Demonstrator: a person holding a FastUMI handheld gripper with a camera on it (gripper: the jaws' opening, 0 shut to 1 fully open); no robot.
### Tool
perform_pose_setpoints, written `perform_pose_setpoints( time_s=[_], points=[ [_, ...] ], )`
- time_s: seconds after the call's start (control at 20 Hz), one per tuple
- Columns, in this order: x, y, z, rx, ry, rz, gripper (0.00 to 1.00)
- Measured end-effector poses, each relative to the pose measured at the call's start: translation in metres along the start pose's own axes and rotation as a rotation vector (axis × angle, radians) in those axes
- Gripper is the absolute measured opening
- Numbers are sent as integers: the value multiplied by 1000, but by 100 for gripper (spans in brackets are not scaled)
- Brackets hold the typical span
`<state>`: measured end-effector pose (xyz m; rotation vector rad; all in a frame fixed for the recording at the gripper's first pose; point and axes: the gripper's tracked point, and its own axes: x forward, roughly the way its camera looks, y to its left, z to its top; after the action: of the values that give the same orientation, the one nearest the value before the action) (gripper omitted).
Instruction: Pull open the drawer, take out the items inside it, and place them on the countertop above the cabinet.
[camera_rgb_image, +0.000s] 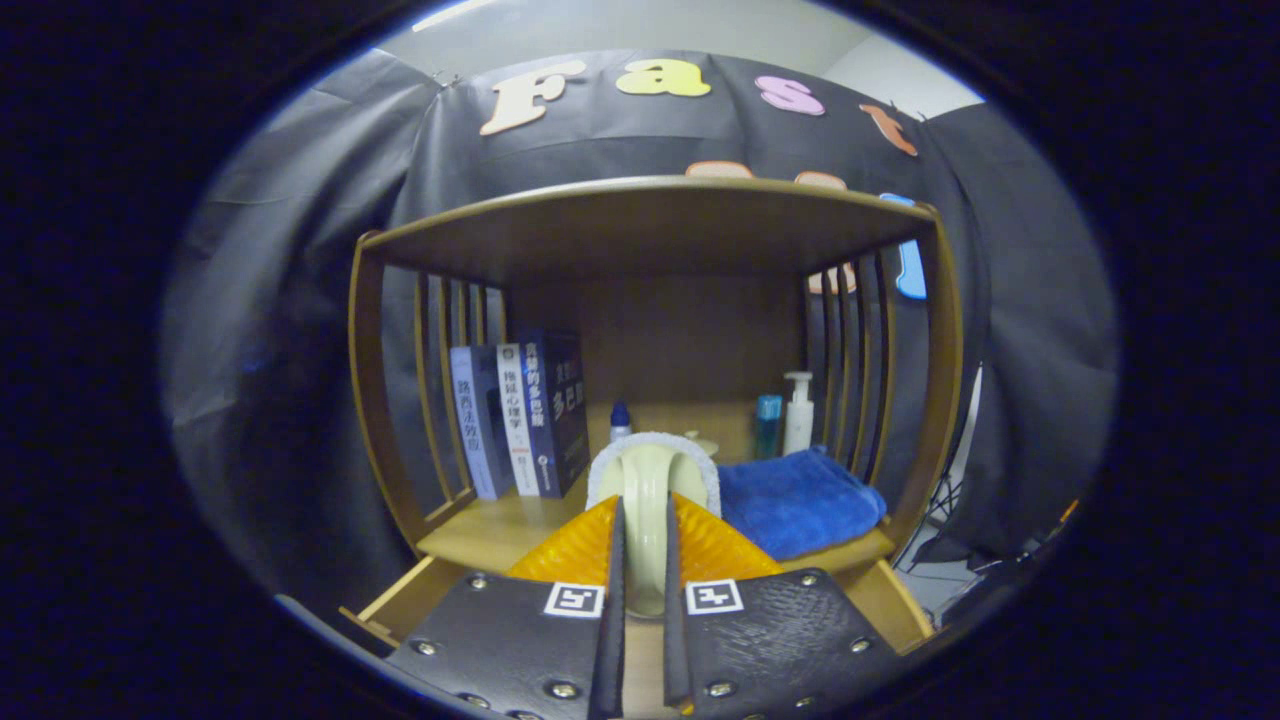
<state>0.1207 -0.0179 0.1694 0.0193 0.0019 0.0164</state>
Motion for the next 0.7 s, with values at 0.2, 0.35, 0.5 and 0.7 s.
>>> perform_pose_setpoints(
  time_s=[0.2,0.35,0.5,0.7],
  points=[
    [29,-2,17,-98,48,-22,16],
    [54,-3,1,-103,157,-41,16],
    [77,-3,-31,-59,261,-54,16],
    [103,3,-78,27,362,-63,16]
  ],
)
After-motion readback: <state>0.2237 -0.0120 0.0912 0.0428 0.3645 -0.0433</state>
